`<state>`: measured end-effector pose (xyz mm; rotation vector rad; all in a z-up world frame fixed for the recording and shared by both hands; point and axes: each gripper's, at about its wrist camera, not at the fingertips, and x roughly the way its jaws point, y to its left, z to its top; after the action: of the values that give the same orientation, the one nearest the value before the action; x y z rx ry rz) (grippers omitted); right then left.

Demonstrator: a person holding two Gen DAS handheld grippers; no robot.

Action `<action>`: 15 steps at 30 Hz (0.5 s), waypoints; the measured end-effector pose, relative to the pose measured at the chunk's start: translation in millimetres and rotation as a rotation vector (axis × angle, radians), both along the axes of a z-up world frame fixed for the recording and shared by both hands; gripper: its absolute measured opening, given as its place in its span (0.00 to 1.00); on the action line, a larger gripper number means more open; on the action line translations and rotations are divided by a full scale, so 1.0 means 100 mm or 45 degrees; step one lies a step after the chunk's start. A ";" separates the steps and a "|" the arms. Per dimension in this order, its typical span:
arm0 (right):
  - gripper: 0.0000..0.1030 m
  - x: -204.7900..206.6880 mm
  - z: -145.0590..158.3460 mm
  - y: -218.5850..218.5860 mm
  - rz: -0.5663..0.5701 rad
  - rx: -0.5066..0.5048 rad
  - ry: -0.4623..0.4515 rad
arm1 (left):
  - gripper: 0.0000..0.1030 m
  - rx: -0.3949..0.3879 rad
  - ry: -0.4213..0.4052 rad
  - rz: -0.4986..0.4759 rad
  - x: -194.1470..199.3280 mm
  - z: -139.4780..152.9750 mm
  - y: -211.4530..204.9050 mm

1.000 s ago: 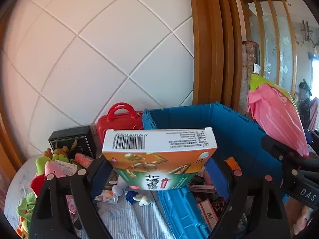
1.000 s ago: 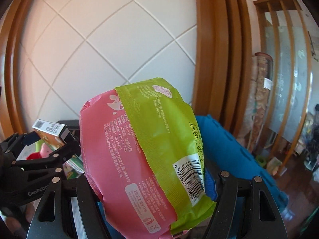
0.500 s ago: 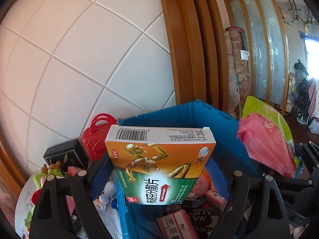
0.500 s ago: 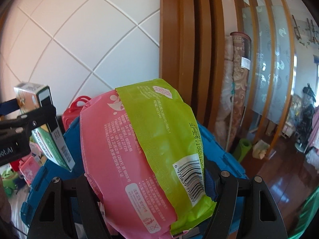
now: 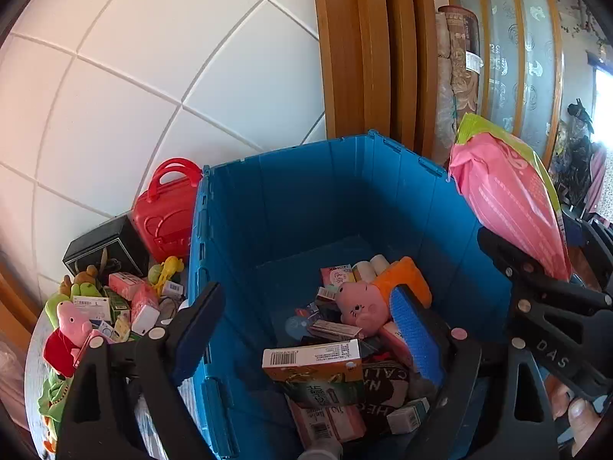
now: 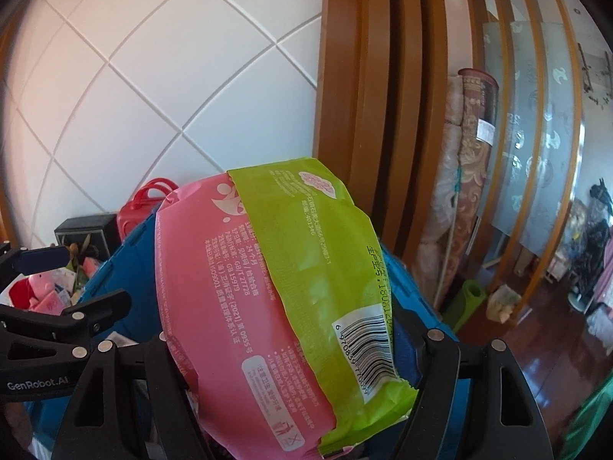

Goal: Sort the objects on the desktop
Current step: 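Open both tools to drop the ibuprofen box and wipes pack into the crate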

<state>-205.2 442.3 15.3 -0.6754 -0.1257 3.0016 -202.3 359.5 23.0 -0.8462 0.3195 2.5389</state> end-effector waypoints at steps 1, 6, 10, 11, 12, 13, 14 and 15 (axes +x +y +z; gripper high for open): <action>0.73 -0.02 -0.01 -0.01 0.003 -0.001 -0.002 | 0.86 -0.004 -0.007 0.003 0.01 -0.01 -0.02; 0.87 -0.18 -0.06 -0.06 0.014 0.031 -0.055 | 0.86 -0.031 -0.030 0.006 0.00 -0.08 -0.06; 1.00 -0.13 -0.01 -0.10 -0.011 0.037 -0.016 | 0.86 -0.042 -0.045 0.014 -0.03 -0.13 -0.07; 1.00 -0.11 0.00 -0.12 -0.007 0.038 -0.016 | 0.86 -0.035 -0.048 0.011 -0.03 -0.13 -0.07; 1.00 -0.08 0.01 -0.14 -0.008 0.045 -0.015 | 0.86 -0.028 -0.050 0.009 -0.03 -0.13 -0.07; 1.00 -0.06 0.02 -0.15 -0.008 0.054 -0.014 | 0.86 -0.021 -0.049 0.005 -0.03 -0.12 -0.08; 1.00 -0.04 0.03 -0.16 -0.007 0.063 -0.015 | 0.86 -0.022 -0.045 -0.002 -0.02 -0.12 -0.07; 1.00 -0.01 0.04 -0.17 -0.011 0.066 -0.013 | 0.86 -0.021 -0.039 -0.008 0.00 -0.11 -0.08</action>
<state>-206.0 425.0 19.1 -0.6842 -0.1998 2.9758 -202.1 351.7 11.8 -0.8879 0.3334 2.5182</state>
